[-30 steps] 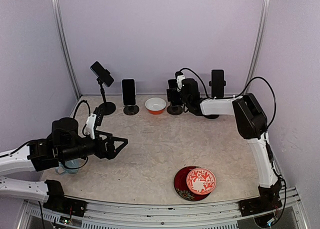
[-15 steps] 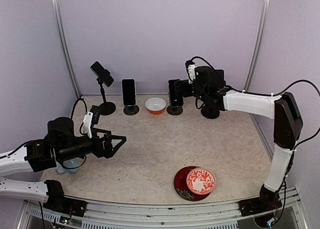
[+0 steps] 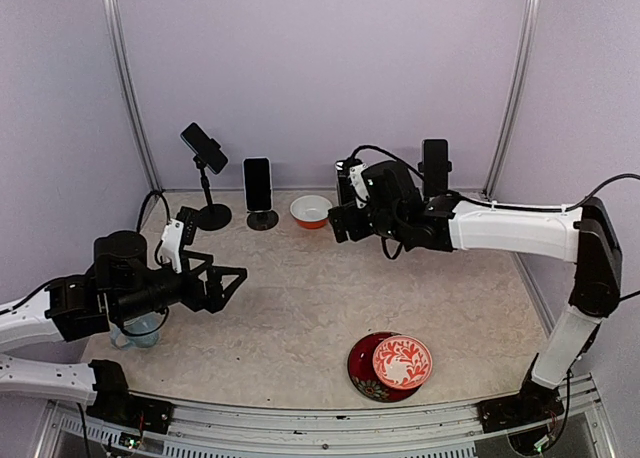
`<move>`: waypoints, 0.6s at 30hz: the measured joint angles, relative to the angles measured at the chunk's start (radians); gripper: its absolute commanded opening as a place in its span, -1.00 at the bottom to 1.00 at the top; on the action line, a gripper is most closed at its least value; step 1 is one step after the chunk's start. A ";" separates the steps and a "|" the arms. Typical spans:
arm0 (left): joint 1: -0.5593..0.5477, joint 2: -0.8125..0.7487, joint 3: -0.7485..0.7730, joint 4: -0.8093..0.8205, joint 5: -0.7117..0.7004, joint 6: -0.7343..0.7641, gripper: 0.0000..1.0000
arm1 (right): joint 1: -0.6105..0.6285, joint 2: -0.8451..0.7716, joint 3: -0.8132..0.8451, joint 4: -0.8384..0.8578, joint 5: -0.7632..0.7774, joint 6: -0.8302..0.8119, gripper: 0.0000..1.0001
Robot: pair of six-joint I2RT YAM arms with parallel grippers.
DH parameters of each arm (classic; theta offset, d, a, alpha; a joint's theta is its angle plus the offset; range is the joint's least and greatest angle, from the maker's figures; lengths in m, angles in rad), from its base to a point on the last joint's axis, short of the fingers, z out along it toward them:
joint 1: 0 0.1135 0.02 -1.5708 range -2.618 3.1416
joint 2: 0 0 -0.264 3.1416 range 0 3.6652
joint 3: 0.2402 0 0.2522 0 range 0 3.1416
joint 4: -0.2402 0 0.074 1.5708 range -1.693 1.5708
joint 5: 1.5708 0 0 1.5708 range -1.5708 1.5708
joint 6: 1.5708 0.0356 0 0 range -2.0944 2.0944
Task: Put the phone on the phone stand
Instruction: Reset both arms
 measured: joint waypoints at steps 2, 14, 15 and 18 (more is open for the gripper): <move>0.000 -0.002 0.040 -0.046 -0.044 0.023 0.98 | 0.074 -0.064 -0.037 -0.047 0.011 0.013 1.00; 0.131 -0.135 0.142 -0.191 -0.307 0.143 0.98 | 0.150 -0.760 -0.446 -0.288 0.120 0.311 1.00; 0.159 -0.164 0.138 -0.189 -0.307 0.155 0.98 | 0.150 -0.821 -0.458 -0.311 0.139 0.333 1.00; 0.273 -0.269 0.112 -0.166 -0.288 0.203 0.98 | 0.142 -0.947 -0.463 -0.393 0.208 0.394 1.00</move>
